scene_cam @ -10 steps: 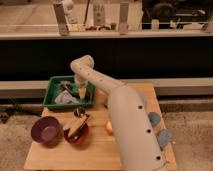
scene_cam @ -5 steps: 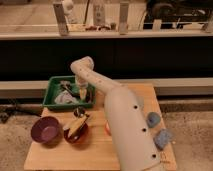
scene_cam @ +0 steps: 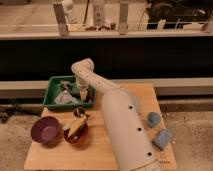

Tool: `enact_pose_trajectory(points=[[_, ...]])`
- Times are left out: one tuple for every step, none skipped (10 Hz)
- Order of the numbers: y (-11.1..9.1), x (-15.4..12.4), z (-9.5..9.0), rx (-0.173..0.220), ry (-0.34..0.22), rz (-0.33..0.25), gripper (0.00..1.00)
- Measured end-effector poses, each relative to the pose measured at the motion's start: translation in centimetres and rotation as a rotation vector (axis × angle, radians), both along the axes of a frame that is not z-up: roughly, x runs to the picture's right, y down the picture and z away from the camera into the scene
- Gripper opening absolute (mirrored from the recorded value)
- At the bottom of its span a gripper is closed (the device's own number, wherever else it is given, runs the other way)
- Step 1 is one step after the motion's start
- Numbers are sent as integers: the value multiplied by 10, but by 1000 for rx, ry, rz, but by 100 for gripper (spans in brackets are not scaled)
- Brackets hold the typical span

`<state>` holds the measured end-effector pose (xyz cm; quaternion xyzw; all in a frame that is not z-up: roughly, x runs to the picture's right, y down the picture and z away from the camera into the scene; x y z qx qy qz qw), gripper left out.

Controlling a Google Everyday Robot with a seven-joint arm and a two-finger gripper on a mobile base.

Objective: Place brush in table surface

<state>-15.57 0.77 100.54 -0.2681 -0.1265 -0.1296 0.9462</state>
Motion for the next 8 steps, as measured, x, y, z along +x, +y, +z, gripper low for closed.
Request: enact_pose_trajectory(points=[[1, 0, 1, -4, 1, 1, 39], [1, 0, 2, -8, 3, 3, 34], [1, 0, 2, -11, 5, 2, 34], [1, 0, 2, -15, 8, -2, 34], [2, 0, 3, -18, 11, -4, 33], [2, 0, 3, -21, 15, -6, 26], [3, 0, 3, -22, 18, -6, 16], [1, -1, 2, -20, 15, -1, 7]])
